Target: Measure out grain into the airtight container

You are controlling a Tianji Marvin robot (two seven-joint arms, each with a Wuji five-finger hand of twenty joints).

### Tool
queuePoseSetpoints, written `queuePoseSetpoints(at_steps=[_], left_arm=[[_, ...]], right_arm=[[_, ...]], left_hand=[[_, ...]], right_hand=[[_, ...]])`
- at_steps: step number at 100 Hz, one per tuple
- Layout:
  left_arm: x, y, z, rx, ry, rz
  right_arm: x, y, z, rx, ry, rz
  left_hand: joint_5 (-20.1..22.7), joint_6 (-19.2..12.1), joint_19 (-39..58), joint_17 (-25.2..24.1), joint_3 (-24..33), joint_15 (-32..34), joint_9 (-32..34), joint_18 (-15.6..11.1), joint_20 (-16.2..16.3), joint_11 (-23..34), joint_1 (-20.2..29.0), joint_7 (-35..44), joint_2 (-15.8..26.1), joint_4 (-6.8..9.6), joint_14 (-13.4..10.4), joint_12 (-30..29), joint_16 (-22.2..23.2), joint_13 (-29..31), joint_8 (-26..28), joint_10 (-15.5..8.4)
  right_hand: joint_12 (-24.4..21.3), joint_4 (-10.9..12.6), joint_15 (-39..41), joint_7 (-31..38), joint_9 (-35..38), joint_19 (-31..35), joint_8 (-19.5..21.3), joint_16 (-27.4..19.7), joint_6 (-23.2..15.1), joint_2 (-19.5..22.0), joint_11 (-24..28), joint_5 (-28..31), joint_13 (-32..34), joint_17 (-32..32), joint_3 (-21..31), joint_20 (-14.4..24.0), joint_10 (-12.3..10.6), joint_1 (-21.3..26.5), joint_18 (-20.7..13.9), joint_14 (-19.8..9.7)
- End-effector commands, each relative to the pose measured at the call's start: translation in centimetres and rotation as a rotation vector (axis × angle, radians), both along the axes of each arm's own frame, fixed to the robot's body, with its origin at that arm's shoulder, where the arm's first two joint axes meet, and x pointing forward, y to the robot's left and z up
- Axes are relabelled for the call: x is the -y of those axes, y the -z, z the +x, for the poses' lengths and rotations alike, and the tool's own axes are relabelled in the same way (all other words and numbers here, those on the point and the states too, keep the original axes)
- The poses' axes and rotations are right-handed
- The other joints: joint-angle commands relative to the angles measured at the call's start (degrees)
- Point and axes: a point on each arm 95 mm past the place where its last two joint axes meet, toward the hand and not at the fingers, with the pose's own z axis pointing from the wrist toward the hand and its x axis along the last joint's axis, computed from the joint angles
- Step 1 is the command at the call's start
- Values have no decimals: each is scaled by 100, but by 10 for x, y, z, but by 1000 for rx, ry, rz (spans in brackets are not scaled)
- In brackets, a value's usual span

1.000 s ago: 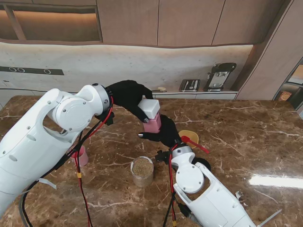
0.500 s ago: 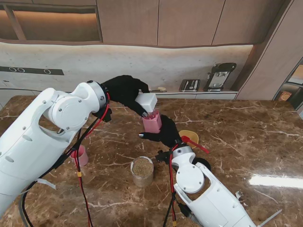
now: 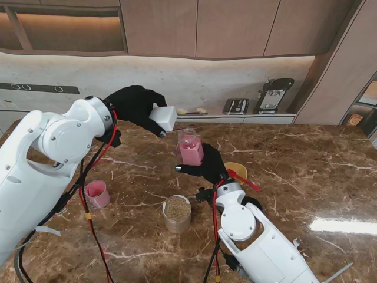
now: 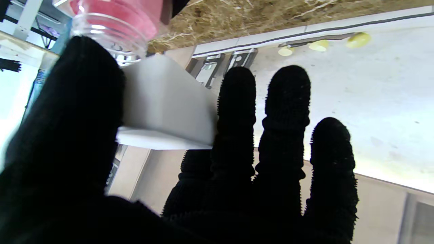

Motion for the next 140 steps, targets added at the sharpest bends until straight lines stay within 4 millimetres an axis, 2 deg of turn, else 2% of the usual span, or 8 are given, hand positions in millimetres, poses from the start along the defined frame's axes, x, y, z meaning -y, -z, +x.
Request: queuePoseSetpoints(at_steps=[1, 44, 73, 92, 140], left_arm=[[-7, 4, -2, -5, -10, 21], [-45, 23, -1, 16, -99, 130], [-63, 57, 14, -2, -161, 231], [-64, 85, 29, -39, -182, 280], [-49, 144, 58, -47, -210, 305]], right_arm=[[2, 4, -1, -15, 1, -4], [6, 5, -1, -15, 1, -19], [4, 9, 0, -25, 2, -19], [5, 10, 0, -27, 3, -21], [11, 14, 1, -37, 20, -26]], left_hand=[[1245, -747, 305, 0, 991, 219, 321, 80, -59, 82, 808, 1444, 1295, 193, 111, -34, -48, 177, -30, -263], [1251, -817, 339, 36, 991, 218, 325, 82, -56, 74, 745, 1447, 1272, 192, 84, -43, -66, 184, -74, -316], [1282, -871, 364, 36, 1031, 214, 330, 104, -51, 63, 690, 1450, 1209, 191, 97, -65, -78, 175, -118, -340], [1306, -935, 338, -4, 1086, 141, 293, 125, -63, -20, 627, 1414, 1118, 173, 100, -133, -116, 88, -171, -385], [1389, -1080, 122, -238, 1375, -145, 253, 120, -127, -305, 442, 1287, 875, 75, 35, -484, -303, -104, -286, -460]], right_hand=[[242, -8, 203, 1021, 731, -52, 135, -29, -1228, 1601, 1036, 810, 336, -70, 1576, 149, -602, 1092, -422, -785], [240, -8, 201, 1019, 730, -53, 133, -30, -1228, 1600, 1034, 807, 337, -70, 1579, 150, -601, 1091, -422, -787], [241, -8, 200, 1018, 730, -53, 132, -30, -1228, 1601, 1035, 807, 335, -70, 1580, 150, -603, 1091, -422, -780], [242, -9, 198, 1018, 730, -53, 131, -30, -1232, 1603, 1036, 808, 333, -70, 1580, 151, -608, 1089, -422, -786], [242, -8, 203, 1019, 730, -53, 132, -29, -1227, 1603, 1037, 806, 337, -70, 1581, 152, -602, 1093, -422, -784]])
